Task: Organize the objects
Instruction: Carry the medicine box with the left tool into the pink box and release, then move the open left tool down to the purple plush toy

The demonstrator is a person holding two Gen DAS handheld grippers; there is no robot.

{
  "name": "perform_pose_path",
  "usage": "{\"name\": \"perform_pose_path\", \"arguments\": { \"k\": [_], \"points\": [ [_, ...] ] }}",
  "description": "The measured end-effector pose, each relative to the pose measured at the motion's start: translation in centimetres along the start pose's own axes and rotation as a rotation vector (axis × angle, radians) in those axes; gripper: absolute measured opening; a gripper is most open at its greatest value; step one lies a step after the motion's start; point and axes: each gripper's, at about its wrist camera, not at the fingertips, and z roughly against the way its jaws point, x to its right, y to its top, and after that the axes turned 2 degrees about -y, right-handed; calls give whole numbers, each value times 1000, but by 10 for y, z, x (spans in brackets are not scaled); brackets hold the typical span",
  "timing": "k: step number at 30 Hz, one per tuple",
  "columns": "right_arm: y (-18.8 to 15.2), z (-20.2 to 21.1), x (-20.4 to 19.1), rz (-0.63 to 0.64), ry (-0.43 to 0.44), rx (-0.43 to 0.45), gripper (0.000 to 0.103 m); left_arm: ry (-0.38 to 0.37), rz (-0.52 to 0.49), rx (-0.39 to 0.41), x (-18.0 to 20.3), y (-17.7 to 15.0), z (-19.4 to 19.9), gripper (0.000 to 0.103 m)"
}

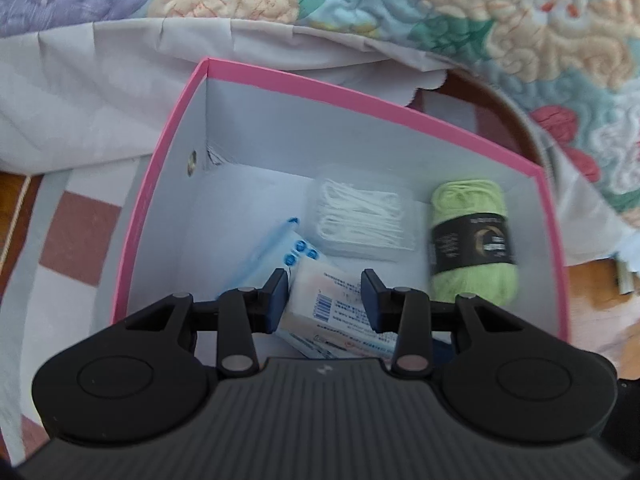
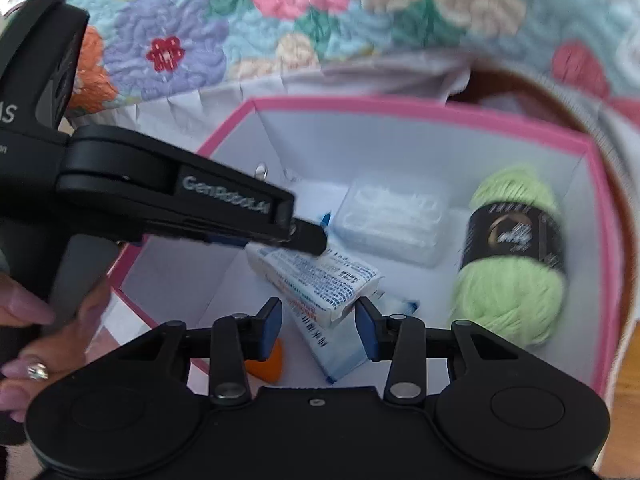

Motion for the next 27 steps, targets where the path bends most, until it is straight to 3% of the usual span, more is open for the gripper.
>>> {"name": "perform_pose_path", "arguments": {
  "k": [5,7,11,21,27],
  "points": [
    [1,-8,10,-78,-36,-10,47,30,-2,12,6,1,5,41],
    [-1,5,9,-71,-26,17,49,75,-51,39,14,-1,21,42],
    [-2,33,3,2,-83,64,53,68,-29,26,16,0,46,45],
    [-6,119,-21,64,-3,147,56,82,-52,-1,29,-28,125,54],
    [-15,164,-54,159,-11,164,63,87,-70,10,38,-44,176,59]
  ]
}}
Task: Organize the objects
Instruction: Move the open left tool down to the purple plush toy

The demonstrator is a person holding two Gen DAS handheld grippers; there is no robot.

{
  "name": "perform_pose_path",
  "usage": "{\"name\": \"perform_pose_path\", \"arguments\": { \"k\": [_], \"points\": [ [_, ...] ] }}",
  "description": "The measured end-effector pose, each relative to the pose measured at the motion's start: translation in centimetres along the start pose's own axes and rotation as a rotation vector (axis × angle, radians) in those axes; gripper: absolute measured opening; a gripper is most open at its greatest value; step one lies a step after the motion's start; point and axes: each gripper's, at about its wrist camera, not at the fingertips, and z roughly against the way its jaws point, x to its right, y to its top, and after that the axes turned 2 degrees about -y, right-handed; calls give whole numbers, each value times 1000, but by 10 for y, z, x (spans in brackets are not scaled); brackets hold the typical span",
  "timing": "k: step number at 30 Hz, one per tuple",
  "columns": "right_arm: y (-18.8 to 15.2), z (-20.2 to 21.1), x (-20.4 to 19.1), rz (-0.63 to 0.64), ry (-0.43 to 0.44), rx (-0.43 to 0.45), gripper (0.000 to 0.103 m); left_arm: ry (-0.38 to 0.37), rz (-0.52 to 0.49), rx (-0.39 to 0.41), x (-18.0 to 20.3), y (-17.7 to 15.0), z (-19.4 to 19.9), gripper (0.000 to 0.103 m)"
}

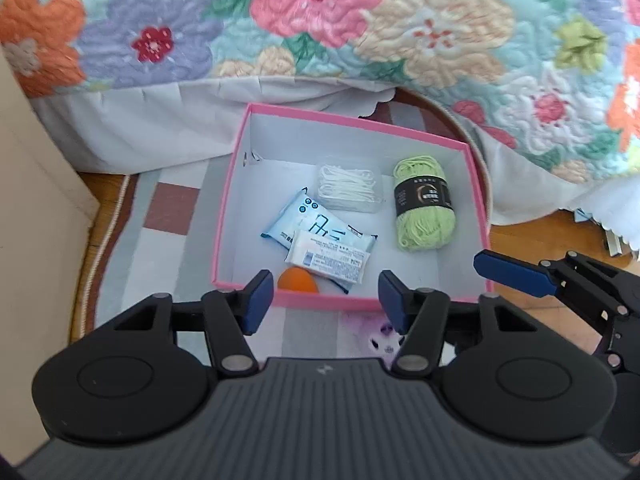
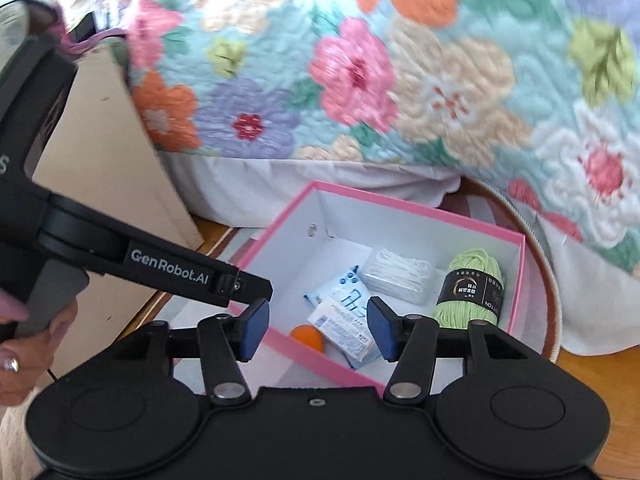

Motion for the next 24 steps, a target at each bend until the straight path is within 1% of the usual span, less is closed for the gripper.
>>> {"name": "perform_pose_path", "arguments": {
  "k": [2,4,7,8,12,15,17,20,22,24],
  "points": [
    [-1,14,-8,25,4,-1,65,-3,-11,1,3,-6,15,63],
    [-2,27,-15,48,3,3,74,-3,-19,0,6,-13,29,65],
    [-8,49,-24,79,5,14,75,22,-19,-6,11,-25,47,66],
    [-11,55,-27,89,7,13,76,27,-26,-1,13,-31,54,68],
    [-26,81,-35,111,16,22,83,15,-77,25,27,-54,83,76],
    [-39,96,-39,123,18,25,85,9,-120,39,38,-74,99,81],
    [-50,102,-41,132,15,21,86,10,-130,37,41,-84,103,86],
    [-68,108,-45,166,5,18,88,19,-133,25,44,-100,102,87],
    [-81,111,-47,181,-2,19,93,-5,-148,5,47,-111,96,88],
    [-93,112,-48,198,-3,27,95,-22,-146,-17,47,-120,89,89]
  ]
}}
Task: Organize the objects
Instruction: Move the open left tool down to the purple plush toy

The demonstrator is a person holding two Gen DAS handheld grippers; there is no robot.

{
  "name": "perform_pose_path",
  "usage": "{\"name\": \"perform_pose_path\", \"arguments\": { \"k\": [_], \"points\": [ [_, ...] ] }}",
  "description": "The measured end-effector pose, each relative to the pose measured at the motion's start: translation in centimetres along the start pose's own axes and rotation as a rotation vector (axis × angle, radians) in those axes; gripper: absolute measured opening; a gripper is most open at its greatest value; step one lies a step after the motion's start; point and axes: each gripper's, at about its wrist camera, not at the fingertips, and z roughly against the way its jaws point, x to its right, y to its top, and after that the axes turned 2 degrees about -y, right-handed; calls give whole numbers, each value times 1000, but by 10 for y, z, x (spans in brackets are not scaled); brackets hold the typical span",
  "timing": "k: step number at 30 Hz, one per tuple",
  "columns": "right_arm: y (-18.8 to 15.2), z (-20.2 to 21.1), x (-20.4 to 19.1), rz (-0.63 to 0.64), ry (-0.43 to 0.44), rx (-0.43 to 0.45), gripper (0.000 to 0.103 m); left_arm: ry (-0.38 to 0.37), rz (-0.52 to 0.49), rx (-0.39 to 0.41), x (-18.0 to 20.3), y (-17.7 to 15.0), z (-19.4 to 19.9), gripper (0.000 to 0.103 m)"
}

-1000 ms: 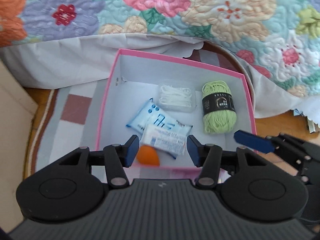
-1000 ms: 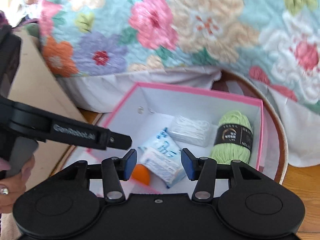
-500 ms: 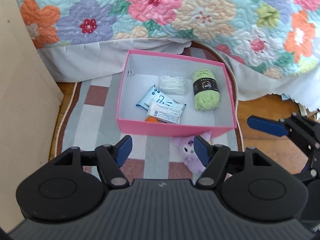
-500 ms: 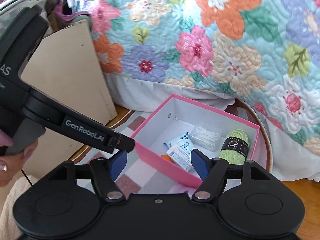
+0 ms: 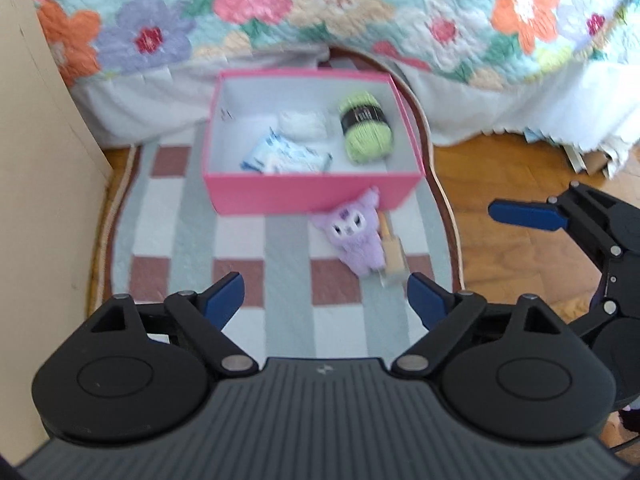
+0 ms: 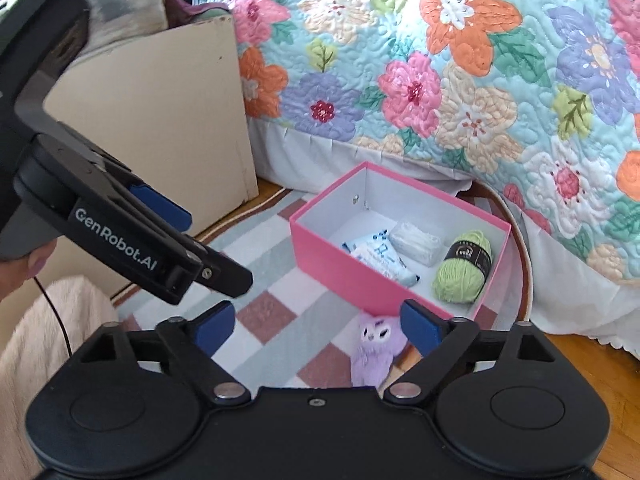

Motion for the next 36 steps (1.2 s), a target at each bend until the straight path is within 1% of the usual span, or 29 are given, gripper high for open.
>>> {"name": "perform_pose_path", "arguments": {
  "k": [3,7,9,10,14,20,23,26,30,32,33,35,36],
  "points": [
    [-15,-6,-5,34,-16,-1,96,-22,-5,-23,4,-10,-15,91],
    [-30,-26,-4,11,-27,-5,96,-41,3,-35,5,-17,-37,94],
    [-37,-37,-2,2,-75,33,97,-40,19,-27,3,-19,-48,95],
    [-41,-44,0,-11,-80,45,97,-35,25,-26,0,-19,-55,97],
    [-53,-72,3,-22,-110,36,97,-51,65,-45,-12,-16,-81,97],
    [-63,-108,8,-29,-103,15,97,-75,101,-41,-27,-12,-119,97],
    [-67,-126,9,-36,-95,-7,97,-80,114,-25,-32,-9,-138,97],
    [-71,-142,12,-56,-94,-5,97,-125,138,4,-37,-5,-158,97],
    [-77,-163,16,-62,-106,-31,97,-182,171,25,-43,-4,-184,97],
    [-80,-171,16,-51,-118,-40,97,-208,165,67,-44,-6,-192,96],
    [-82,-174,17,-45,-119,-44,96,-214,167,80,-44,-7,-197,97],
    [-85,-180,15,-27,-118,-58,89,-222,152,73,-44,-6,-204,96],
    [-84,-183,14,-15,-136,-71,84,-226,148,81,-44,-7,-206,96]
  ]
}}
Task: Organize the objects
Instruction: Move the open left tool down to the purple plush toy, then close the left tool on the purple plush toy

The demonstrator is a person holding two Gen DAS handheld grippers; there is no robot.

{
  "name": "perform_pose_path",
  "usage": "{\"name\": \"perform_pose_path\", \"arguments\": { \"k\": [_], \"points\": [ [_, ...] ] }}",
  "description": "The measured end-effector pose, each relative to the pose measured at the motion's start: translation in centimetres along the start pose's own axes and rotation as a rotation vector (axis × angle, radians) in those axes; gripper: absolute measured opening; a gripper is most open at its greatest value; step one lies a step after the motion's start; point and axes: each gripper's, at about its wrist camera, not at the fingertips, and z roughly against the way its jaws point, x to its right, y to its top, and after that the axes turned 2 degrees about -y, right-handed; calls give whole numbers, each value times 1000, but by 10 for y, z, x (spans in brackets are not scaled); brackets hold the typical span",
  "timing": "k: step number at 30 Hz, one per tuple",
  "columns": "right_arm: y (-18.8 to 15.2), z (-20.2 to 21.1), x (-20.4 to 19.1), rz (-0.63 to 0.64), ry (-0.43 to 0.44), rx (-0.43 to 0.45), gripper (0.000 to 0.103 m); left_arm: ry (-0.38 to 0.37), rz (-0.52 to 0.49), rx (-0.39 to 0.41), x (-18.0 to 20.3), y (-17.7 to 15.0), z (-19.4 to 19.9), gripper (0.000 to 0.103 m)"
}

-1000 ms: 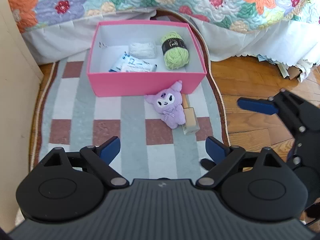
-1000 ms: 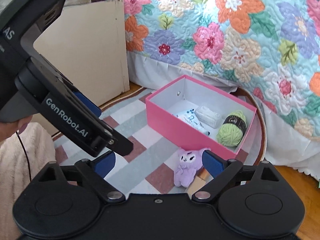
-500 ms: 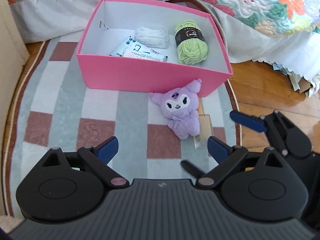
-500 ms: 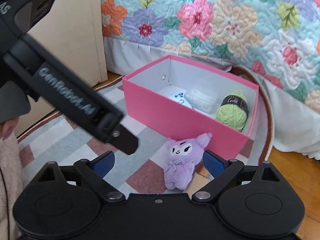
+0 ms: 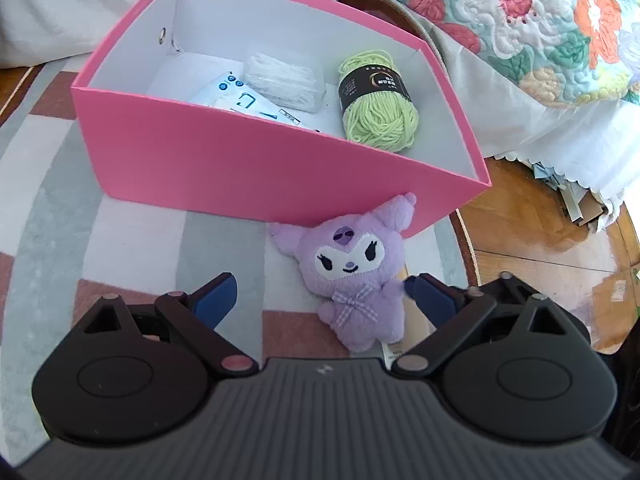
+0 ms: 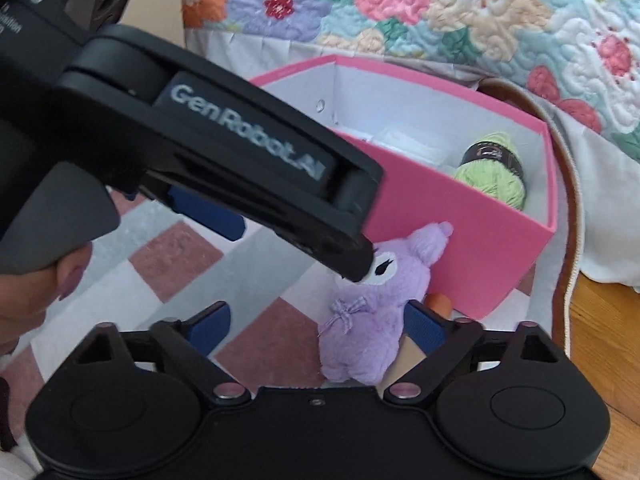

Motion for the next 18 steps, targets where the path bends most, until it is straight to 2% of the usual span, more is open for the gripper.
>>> {"name": "perform_pose_path", "arguments": {
  "k": [2,4,5,6,7,9,12,14,15,16,18],
  "points": [
    [1,-6,-3,26,-56,-15,80,-22,4,13,-3,-1,-4,95],
    [1,-11,-4,29,-98,-26,63,-51,55,9,-10,-1,-9,94],
    [0,-13,-4,36,-124,-27,58,-65,74,5,-13,-2,-10,90],
    [-1,-14,-5,46,-153,-32,47,-78,85,17,-15,-3,-10,86],
    [-2,-16,-5,53,-167,-37,45,-82,87,36,-15,-4,-9,76],
    [-3,-14,-5,33,-174,-37,43,-81,80,45,-15,-5,-7,74],
    [-2,-10,-7,4,-187,-37,35,-102,101,39,-17,-8,-6,70],
    [0,-6,-5,-46,-176,-30,22,-122,116,43,-18,-11,-5,70],
    [1,-4,-1,-92,-129,-36,6,-121,120,42,-18,-11,-6,70],
    [1,-3,3,-136,-97,-37,6,-122,122,39,-17,-12,-7,70],
    [1,-1,4,-149,-111,-44,6,-124,132,32,-18,-14,-10,69]
  ]
}}
